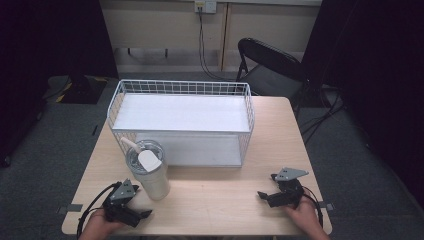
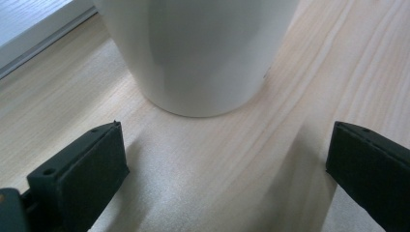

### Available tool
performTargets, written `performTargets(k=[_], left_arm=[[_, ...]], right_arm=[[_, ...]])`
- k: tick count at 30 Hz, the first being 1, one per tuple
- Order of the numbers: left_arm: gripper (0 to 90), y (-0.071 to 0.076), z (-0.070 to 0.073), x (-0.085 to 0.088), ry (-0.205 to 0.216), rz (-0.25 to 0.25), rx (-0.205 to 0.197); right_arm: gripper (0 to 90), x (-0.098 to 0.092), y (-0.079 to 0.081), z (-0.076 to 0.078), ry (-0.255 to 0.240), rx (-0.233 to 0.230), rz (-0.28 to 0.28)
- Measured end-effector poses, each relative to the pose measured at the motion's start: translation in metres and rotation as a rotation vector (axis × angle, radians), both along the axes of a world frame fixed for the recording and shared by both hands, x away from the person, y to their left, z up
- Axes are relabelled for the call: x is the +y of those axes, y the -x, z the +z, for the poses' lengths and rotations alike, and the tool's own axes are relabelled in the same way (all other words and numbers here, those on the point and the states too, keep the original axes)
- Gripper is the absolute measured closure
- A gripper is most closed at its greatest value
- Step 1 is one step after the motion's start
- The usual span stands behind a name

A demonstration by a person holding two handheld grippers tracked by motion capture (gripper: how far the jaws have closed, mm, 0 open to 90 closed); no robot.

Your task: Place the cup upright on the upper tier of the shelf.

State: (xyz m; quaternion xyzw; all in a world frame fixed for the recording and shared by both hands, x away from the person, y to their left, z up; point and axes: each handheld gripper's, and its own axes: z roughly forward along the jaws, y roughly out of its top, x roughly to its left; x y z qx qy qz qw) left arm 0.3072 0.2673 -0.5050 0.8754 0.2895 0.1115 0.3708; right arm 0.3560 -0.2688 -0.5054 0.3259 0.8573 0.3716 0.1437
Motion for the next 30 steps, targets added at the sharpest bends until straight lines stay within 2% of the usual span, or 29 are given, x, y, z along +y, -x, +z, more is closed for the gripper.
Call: performTargets(k=[10,11,12,13,14,15,16,19,25,30], left_arm=[[0.4,-0.002,0.001,0.003,-0.007,0.031,-0.002],[2.3,-0.002,0.001,0.003,-0.007,0.031,-0.002],[6.0,-0.002,0.002,0.006,-0.002,0.054,-0.007],[9.6,-0.002,0.004,0.008,0.007,0.073,-0.006],[16.1,-0.003,0.005,0.011,0.019,0.088,0.006],[18.4,-0.004,0.006,0.013,0.036,0.103,0.025],[17.2,-0.004,0.008,0.014,0.052,0.112,0.032],[16.9,-0.003,0.015,0.015,0.076,0.094,0.021],[16.7,-0.004,0.029,0.013,0.139,0.087,-0.02],[16.4,-0.003,0.041,0.012,0.202,0.086,-0.076]], right_arm=[[11.7,0.0,0.0,0.0,-0.001,0.001,0.0],[11.6,0.0,0.0,0.0,-0.001,0.001,0.0],[11.6,0.0,0.0,0.0,-0.001,0.001,-0.001],[11.6,0.0,0.0,0.0,-0.001,0.0,-0.002],[11.6,0.0,0.0,0.0,-0.001,0.0,-0.002],[11.6,0.0,0.0,0.0,-0.001,0.0,-0.002],[11.6,0.0,0.0,0.0,-0.001,0.001,-0.001],[11.6,0.0,0.0,0.0,-0.001,0.0,-0.002],[11.6,0.0,0.0,0.0,-0.001,0.001,-0.001],[11.6,0.0,0.0,0.0,-0.001,0.002,-0.001]])
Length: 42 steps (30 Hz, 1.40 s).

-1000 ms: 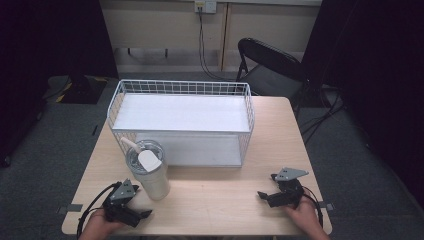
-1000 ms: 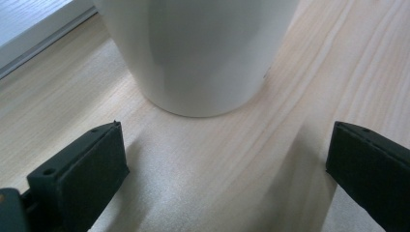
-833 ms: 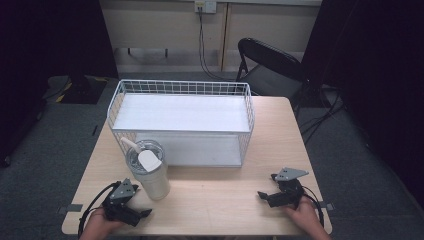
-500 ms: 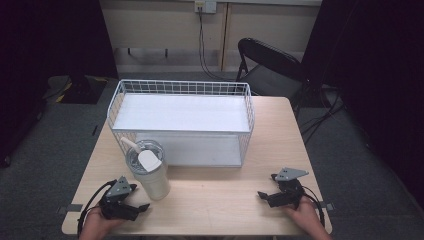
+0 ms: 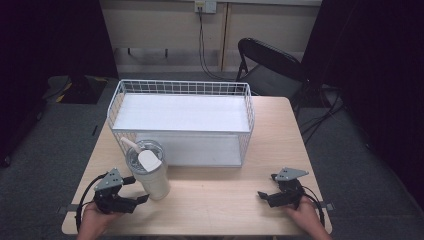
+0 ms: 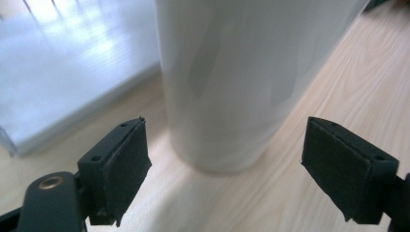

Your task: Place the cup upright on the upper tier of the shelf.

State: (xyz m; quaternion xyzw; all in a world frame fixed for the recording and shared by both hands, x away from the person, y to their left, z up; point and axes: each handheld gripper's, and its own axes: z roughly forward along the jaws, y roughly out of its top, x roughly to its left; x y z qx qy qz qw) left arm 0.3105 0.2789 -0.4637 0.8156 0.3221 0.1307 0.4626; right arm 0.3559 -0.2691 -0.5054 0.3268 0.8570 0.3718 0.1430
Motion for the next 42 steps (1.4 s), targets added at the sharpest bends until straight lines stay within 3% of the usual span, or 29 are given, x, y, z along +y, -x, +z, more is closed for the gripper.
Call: performTargets(k=[6,7,11,20,25,36,42], left_arm=[[15.8,-0.001,0.008,-0.006,0.063,0.005,-0.051],[15.9,-0.002,0.012,-0.01,0.099,0.004,-0.079],[13.7,-0.004,0.015,-0.015,0.141,0.016,-0.124],[8.1,-0.01,0.011,-0.032,0.134,0.057,-0.214],[8.8,-0.01,0.009,-0.038,0.151,0.084,-0.255],[9.9,-0.006,0.01,-0.039,0.153,0.098,-0.256],[10.0,-0.005,0.031,-0.042,0.196,0.096,-0.259]], right_arm=[[11.6,0.0,0.0,0.0,0.0,-0.001,0.0],[11.6,0.0,0.0,0.0,0.0,0.0,0.0],[11.6,0.0,0.0,0.0,0.0,-0.002,0.0],[11.6,0.0,0.0,0.0,0.0,-0.001,0.0],[11.6,0.0,0.0,0.0,0.0,-0.001,0.001],[11.5,0.0,0.0,0.0,-0.001,0.001,0.002],[11.5,0.0,0.0,0.0,-0.001,0.001,0.002]])
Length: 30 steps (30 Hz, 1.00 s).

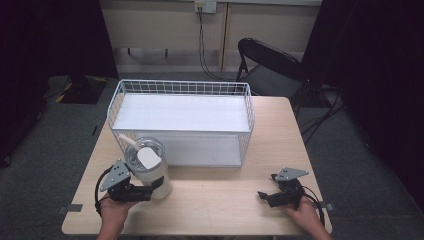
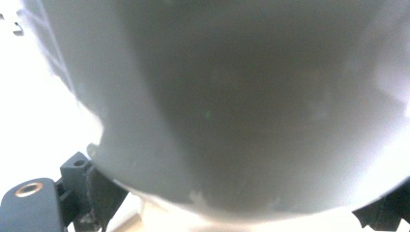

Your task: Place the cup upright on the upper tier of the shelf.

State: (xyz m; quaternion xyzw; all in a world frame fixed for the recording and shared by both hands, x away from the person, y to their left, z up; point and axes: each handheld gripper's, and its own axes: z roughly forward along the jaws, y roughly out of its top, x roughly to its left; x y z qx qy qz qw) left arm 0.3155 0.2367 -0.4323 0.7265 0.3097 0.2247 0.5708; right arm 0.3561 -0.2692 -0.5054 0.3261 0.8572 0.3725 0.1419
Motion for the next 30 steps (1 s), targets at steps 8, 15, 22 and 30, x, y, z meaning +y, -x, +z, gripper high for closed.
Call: performTargets(k=[8,15,22,30], left_arm=[[10.0,-0.005,0.033,-0.005,-0.001,-0.011,0.02],[10.0,-0.01,0.054,-0.006,-0.007,-0.012,0.046],[10.0,-0.015,0.075,-0.009,-0.021,-0.022,0.061],[10.1,-0.018,0.096,-0.011,-0.007,-0.028,0.062]], right_arm=[[11.5,0.0,0.0,0.0,0.0,0.0,-0.001],[11.5,0.0,0.0,0.0,0.001,0.0,0.0],[11.5,0.0,0.0,0.0,0.001,0.0,-0.001],[11.5,0.0,0.0,0.0,0.001,-0.001,-0.001]])
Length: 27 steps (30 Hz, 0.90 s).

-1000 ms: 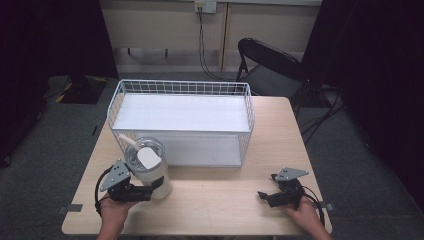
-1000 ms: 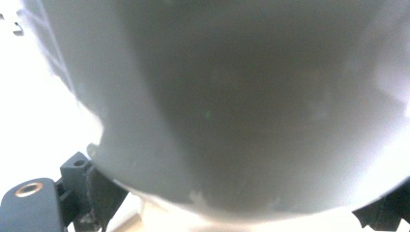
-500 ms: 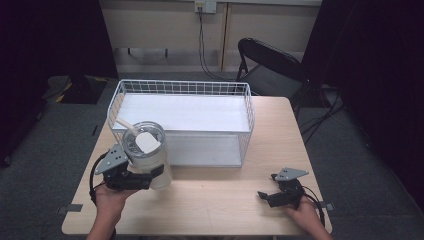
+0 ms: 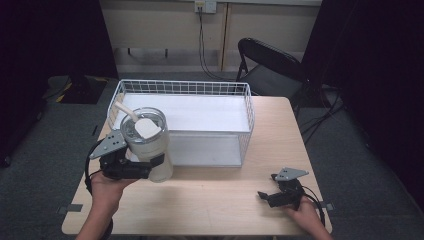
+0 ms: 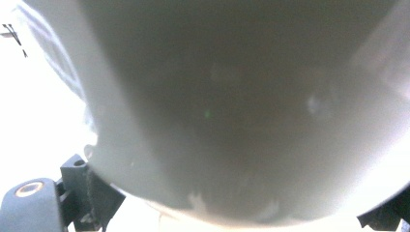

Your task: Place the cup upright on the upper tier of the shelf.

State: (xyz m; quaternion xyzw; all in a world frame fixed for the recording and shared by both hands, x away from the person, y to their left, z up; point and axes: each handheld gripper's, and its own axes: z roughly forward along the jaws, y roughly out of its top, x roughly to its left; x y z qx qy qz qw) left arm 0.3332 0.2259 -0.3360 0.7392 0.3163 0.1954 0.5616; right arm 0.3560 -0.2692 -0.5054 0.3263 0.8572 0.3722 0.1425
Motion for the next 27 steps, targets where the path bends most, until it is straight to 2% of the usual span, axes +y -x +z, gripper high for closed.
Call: performTargets(k=[6,18,21,27], left_arm=[[10.1,-0.002,0.014,-0.003,-0.02,-0.009,0.007],[10.1,-0.005,0.042,-0.009,-0.012,-0.054,0.007],[10.1,-0.006,0.05,-0.012,-0.023,-0.057,0.006],[10.1,-0.008,0.063,-0.014,-0.016,-0.062,0.007]], right_arm=[[11.4,0.0,0.0,0.0,0.001,0.0,-0.001],[11.4,0.0,0.0,0.0,0.001,-0.001,-0.001],[11.4,0.0,0.0,0.0,0.001,-0.001,-0.002],[11.4,0.0,0.0,0.0,0.001,-0.001,-0.001]])
